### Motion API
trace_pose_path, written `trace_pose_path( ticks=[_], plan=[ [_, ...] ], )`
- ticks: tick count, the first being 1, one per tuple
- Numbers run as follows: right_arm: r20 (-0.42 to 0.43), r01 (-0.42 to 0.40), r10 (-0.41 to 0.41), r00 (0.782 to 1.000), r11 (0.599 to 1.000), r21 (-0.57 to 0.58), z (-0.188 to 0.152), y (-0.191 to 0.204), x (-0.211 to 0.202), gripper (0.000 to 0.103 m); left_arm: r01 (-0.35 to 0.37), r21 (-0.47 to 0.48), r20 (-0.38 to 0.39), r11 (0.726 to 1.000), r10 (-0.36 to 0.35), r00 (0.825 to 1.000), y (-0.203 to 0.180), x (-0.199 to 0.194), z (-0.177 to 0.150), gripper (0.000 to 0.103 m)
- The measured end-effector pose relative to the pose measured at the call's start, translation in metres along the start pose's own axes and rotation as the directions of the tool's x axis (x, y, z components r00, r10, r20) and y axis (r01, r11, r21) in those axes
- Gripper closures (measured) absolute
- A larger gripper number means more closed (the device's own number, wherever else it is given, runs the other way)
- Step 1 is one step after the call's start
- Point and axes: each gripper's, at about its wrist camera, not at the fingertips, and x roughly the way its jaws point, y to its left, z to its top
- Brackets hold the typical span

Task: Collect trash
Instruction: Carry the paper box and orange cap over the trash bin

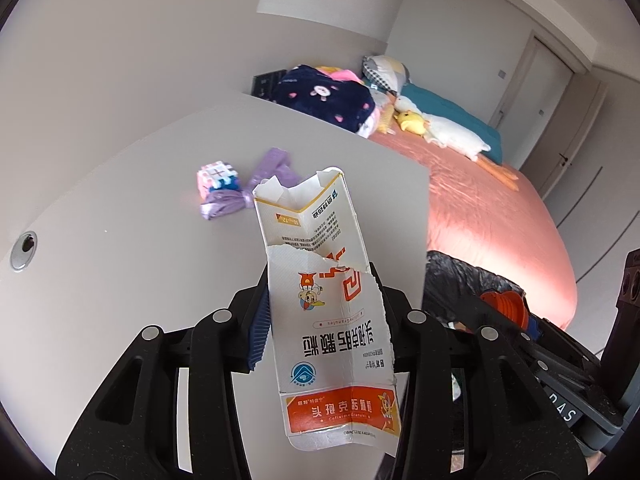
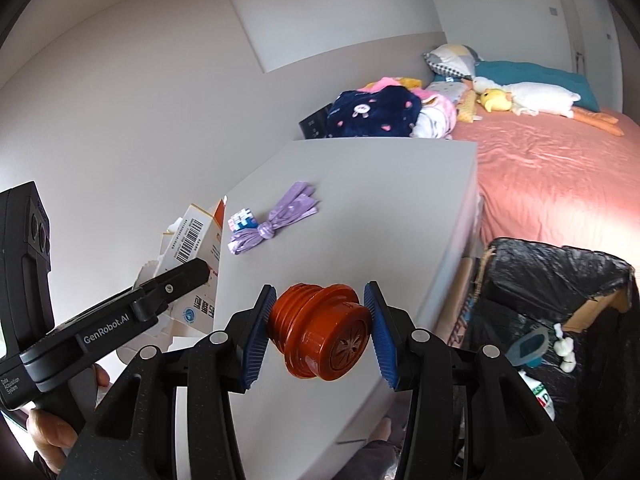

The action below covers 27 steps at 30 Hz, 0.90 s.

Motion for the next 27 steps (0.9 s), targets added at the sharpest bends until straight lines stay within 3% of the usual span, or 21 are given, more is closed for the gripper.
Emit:
trace_pose_path(
  ticks=[27],
  plan=[
    [0.084,0.150,-0.164,0.983,0.977,0.152,-0.014,-0.108,-0.086,0.056,0.150,0.156,-0.087,0.976,-0.138,0.987,-0.123,0.023,-0.019,0.059]
  ],
)
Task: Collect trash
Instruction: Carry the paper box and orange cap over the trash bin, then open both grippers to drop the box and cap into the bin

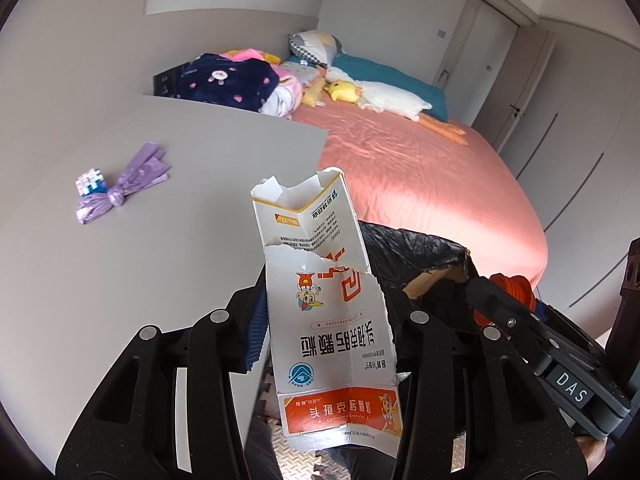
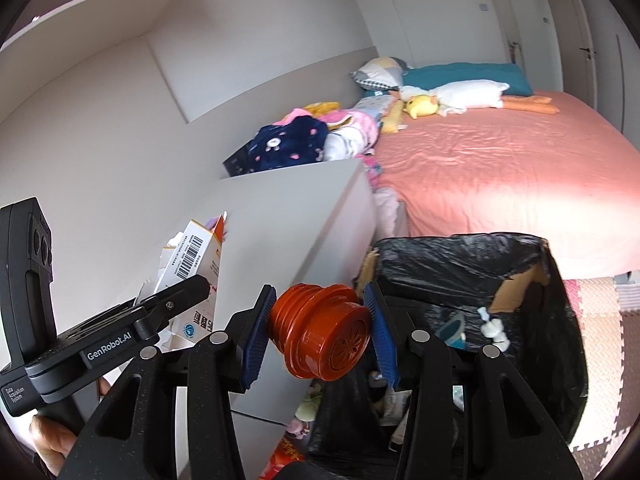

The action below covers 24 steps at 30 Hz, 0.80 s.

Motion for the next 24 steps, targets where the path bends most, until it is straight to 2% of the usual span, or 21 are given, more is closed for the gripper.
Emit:
trace_pose_path(
  ticks=[11,21,22,24],
  plan=[
    [0.021,0.073,-0.074,0.997,0.995,0.070,0.001,-0.044,-0.016,0.056,0.059,0.078,-0.043,0.995,-0.056,0.998,-0.038,0.017,0.002,0.059],
    [0.020,0.128,-0.132,0.991,0.981,0.143,0.003,-0.083,-0.022,0.056,0.118,0.159,-0.107,0.980,-0.102,0.989,-0.075,0.039,-0.005,0.057],
    [0.020,0.133,-0.138,0.990,0.980,0.149,0.003,-0.086,-0.022,0.056,0.130,0.162,-0.115,0.978,-0.112,0.987,-0.077,0.041,-0.005,0.051],
    [0.006,0.148,-0.151,0.989,0.975,0.166,0.005,-0.093,-0.021,0.053,0.165,0.174,-0.145,0.971,-0.141,0.979,-0.081,0.047,-0.007,0.031]
  ],
)
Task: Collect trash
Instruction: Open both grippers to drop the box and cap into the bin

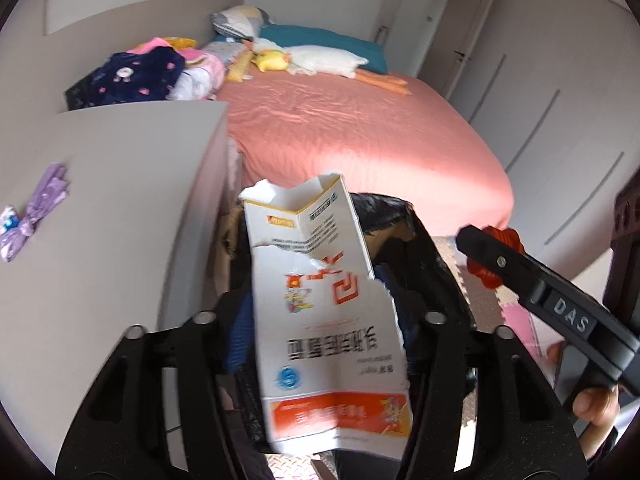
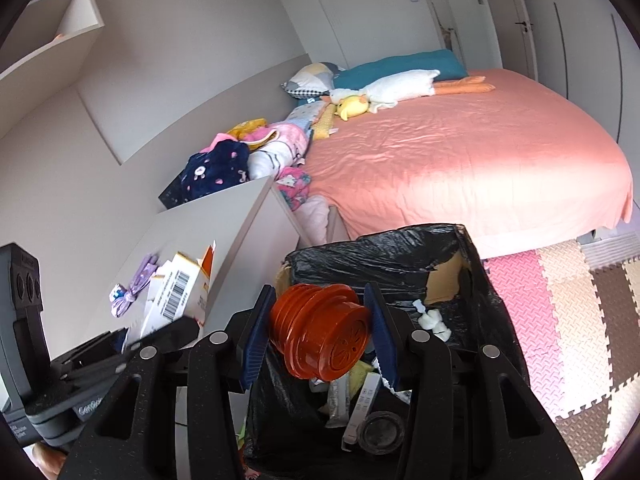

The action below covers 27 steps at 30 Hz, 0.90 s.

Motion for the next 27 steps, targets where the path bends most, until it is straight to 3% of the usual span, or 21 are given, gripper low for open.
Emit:
trace_pose_path(
  ticks=[1,2,3,13,27],
  plan=[
    [0.006,0.019,-0.019,1.000,1.000,0.013,0.001,-0.003,0.000,0.036,-0.001,0.005,-0.008,1.000,0.001,1.000,-0.001,0.003,0.000,0.004],
    [0.032,0.044,-0.045,0.998,0.998,0.033,0.002,-0.006,-0.004,0.021,-0.004,0.010,-0.003,1.000,0.004,1.000,-0.002,0.004,-0.001,0.006],
    [0.049,0.049,-0.051,0.998,0.998,0.039,0.002,-0.007,-0.005,0.019,-0.004,0.017,-0.005,1.000,0.004,1.000,-0.002,0.005,-0.001,0.006],
    [0.055,0.039,-0.042,0.998,0.998,0.050,0.003,-0.011,-0.003,0.019,-0.023,-0.023,0.007,0.999,0.023,1.000,0.016,-0.004,-0.001,0.006],
    [0.035,0.006,-0.006,0.999,1.000,0.002,-0.002,0.026,0.015,0.019,-0.078,-0.066,0.022,0.995,0.080,0.997,0.055,-0.014,-0.013,0.006]
  ],
)
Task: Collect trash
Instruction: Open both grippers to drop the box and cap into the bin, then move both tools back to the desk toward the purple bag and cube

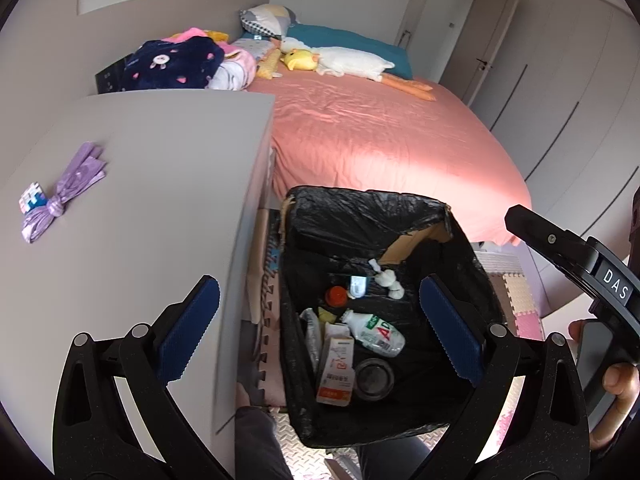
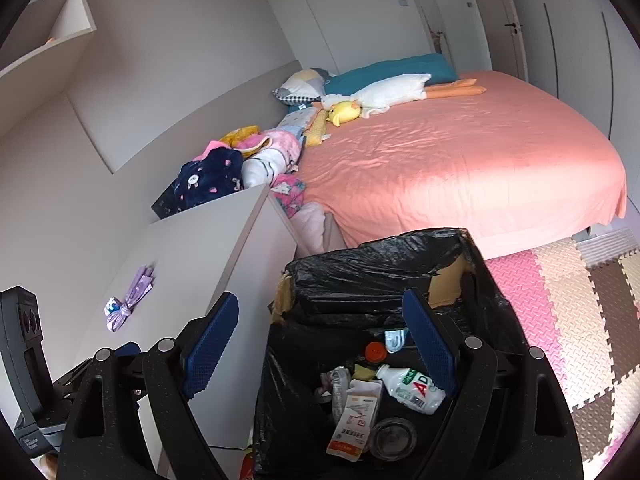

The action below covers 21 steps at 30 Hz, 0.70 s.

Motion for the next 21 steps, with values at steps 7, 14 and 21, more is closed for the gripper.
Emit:
trace_pose_path(
  ticks=[7,14,21],
  plan=[
    [-0.033,-0.040,0.040,0.999,0.999,-0.027,-0.006,0.028,0.017,0.019,-0.035,-0.037,0.010,0.999,0.035,0.999,0.031,-0.006,-0.002,0.006],
    [-0.073,-0.075,0.069,0.995,0.995,-0.073,-0.012,0.066,0.039,0.019,-0.085,-0.082,0.020,0.993,0.087,0.996,0.068,-0.016,-0.004,0.006],
    [-0.112,-0.107,0.092,0.989,0.986,-0.130,-0.019,0.108,0.058,0.019,-0.133,-0.120,0.032,0.984,0.138,0.990,0.101,-0.027,-0.007,0.006]
  ],
)
